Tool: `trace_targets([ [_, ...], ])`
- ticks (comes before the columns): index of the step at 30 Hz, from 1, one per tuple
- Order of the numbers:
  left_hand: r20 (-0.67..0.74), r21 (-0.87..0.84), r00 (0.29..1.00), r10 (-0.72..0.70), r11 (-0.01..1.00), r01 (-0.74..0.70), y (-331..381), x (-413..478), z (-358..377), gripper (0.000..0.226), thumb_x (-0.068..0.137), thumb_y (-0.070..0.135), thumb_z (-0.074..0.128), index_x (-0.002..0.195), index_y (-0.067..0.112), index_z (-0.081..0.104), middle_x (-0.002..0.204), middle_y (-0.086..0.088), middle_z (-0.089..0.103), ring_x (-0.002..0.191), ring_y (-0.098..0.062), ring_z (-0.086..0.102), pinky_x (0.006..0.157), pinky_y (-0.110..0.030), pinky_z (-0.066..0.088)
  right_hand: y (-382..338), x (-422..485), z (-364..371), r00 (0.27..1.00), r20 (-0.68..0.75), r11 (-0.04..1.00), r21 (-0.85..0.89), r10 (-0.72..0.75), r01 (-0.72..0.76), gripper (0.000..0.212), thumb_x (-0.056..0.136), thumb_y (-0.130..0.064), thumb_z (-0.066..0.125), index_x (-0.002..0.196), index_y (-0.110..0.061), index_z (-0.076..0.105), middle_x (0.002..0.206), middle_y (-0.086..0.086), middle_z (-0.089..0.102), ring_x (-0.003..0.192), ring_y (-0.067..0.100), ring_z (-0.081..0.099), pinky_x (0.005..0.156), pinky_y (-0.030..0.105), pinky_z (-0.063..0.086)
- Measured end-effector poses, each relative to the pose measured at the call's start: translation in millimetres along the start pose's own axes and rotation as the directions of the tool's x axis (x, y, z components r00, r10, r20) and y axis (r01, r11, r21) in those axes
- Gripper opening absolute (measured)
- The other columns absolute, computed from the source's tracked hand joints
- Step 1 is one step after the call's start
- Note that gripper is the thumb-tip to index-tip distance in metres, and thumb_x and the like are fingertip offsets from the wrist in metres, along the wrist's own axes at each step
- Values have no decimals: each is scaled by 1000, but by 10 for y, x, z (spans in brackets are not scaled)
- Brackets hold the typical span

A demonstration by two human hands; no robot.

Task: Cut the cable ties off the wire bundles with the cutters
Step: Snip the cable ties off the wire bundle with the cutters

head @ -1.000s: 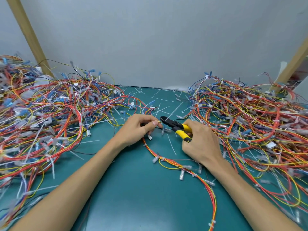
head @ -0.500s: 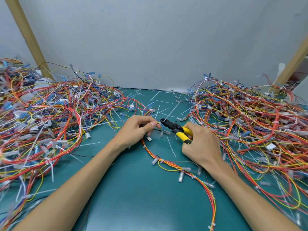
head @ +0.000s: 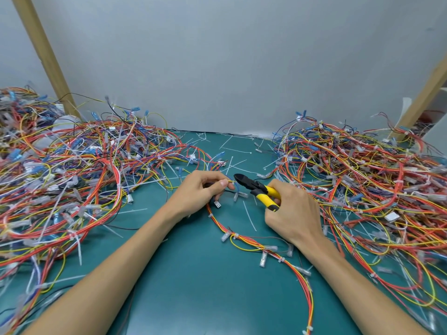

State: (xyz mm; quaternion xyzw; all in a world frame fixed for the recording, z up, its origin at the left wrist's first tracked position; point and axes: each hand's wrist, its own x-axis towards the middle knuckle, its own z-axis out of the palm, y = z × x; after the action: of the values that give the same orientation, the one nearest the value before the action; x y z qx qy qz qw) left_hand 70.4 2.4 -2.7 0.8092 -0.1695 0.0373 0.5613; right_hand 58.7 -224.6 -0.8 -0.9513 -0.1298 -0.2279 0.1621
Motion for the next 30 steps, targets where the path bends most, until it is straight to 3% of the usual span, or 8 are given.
trace_targets([
  [4,-5,19,1000,-5,1000,5,0,1,2,24,101,20,51,90,18,73,53,8,48,49,-5,39,48,-12,29,30,22,7,998,-12,996,71,60,-59,24,68,-18,63,88,-27,52,77,-7,53,72,25,50,55,32,43],
  [9,-10,66,1000,-7,998,7,-12,2,8,27,100,30,51,89,19,73,54,10,54,51,-5,40,51,-16,31,60,48,7,992,-45,978,174,121,-112,32,69,-15,68,94,-30,56,83,-10,53,75,21,48,57,28,31],
  [12,-35,73,999,-34,997,37,44,-6,25,55,97,51,42,83,8,73,71,17,69,59,-6,52,62,-27,38,67,58,0,989,-34,966,221,142,-131,34,70,-16,70,98,-31,59,88,-12,57,79,19,53,62,28,37],
  [16,-177,-40,978,-109,994,104,43,-13,34,53,94,55,34,91,26,78,89,6,76,90,-3,68,89,-28,47,66,70,3,989,-42,958,256,145,-130,37,71,-18,73,103,-32,61,89,-13,59,81,17,54,65,28,39],
  [19,-311,0,948,-72,997,76,24,-17,49,51,100,46,31,98,24,76,96,12,74,92,4,64,80,-22,44,87,74,-1,984,-54,943,299,167,-144,39,72,-16,73,107,-28,62,92,-10,59,85,17,51,70,28,36],
  [24,-486,-40,873,-37,999,20,38,-19,49,39,104,27,36,87,22,71,83,6,66,77,-6,58,70,-17,43,42,85,-103,980,31,908,371,198,-195,37,78,-24,75,112,-29,60,95,-5,57,90,20,54,75,29,36],
  [27,-554,141,832,23,988,66,29,-39,37,33,99,29,40,77,21,63,66,10,58,66,-2,52,63,-17,38,34,168,-301,972,181,916,347,147,-203,33,76,-36,75,104,-38,59,92,-9,60,85,14,56,69,27,39],
  [30,-569,305,821,40,938,165,16,-28,42,26,96,18,47,73,12,59,61,5,58,63,-12,51,62,-28,37,38,244,-540,924,379,969,204,54,-140,30,69,-48,74,96,-41,62,80,-18,60,77,4,55,62,22,39],
])
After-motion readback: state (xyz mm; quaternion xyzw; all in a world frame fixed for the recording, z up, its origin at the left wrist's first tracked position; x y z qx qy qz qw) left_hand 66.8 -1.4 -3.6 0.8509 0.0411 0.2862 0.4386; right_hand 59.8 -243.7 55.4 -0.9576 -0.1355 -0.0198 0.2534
